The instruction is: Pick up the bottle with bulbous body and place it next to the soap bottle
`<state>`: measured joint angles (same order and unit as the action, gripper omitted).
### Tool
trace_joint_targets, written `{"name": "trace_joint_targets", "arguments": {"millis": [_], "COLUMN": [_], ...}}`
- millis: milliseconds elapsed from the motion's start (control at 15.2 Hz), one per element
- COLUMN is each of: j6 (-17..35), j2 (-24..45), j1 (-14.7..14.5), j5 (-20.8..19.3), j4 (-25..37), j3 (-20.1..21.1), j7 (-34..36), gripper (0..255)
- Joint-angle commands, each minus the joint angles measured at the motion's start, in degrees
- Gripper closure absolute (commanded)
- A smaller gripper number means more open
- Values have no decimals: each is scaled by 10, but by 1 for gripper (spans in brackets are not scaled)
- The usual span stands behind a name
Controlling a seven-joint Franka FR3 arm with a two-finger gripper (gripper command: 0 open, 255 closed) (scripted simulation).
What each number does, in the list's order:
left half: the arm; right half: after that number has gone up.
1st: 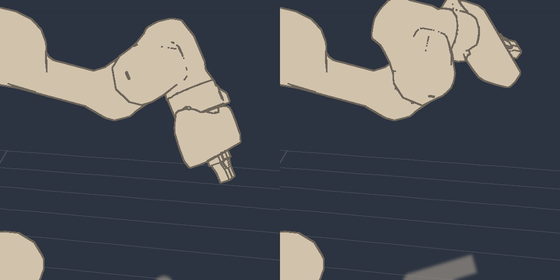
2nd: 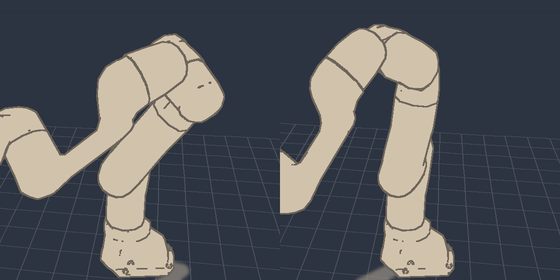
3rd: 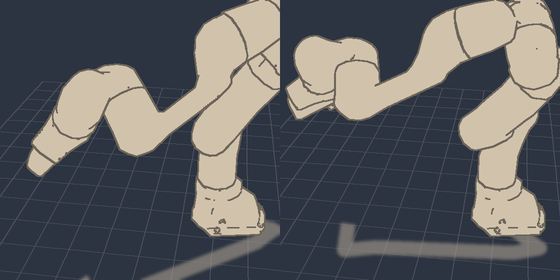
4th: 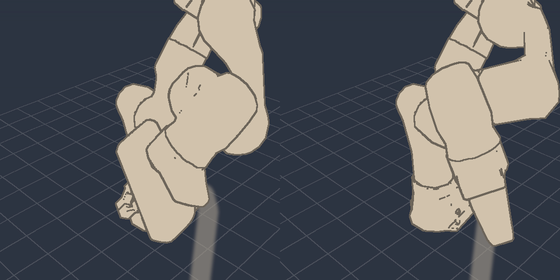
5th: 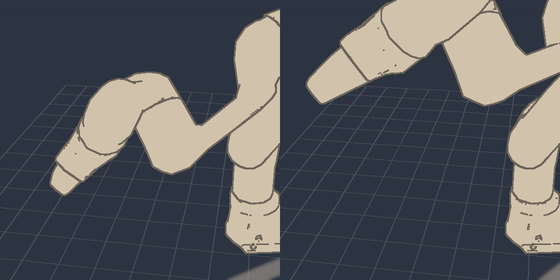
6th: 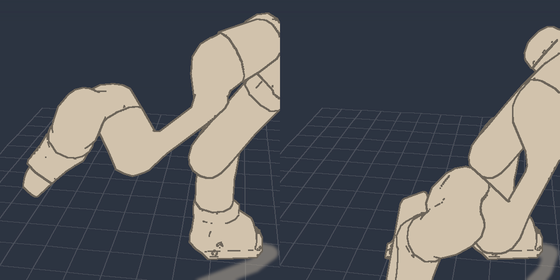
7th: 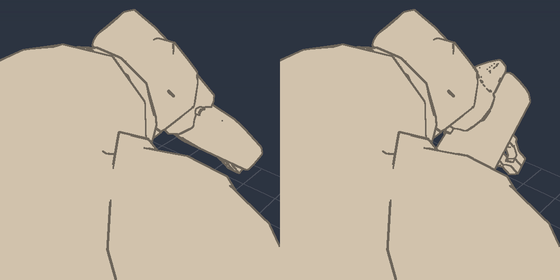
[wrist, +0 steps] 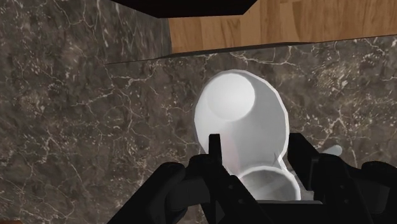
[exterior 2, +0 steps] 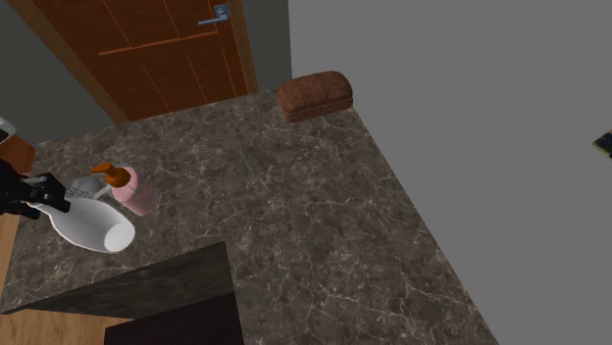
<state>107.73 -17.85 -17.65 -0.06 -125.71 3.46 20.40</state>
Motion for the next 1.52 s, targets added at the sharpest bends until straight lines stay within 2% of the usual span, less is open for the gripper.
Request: {"name": "trace_joint_targets", "arguments": {"millis": [0, 726, 1254, 1320, 1452], "j6": [17, 104, 108, 108, 108], "j2": [0, 21, 23, 23, 23], "j1": [0, 0, 0, 0, 0], "j5": [0, -1, -1, -1, -1], "j4": [-16, -82, -85, -85, -85], "j3": [0, 1, 2, 2, 2], "j7": [0, 2, 3, 3, 3], "gripper": [255, 255, 255, 0, 0]}}
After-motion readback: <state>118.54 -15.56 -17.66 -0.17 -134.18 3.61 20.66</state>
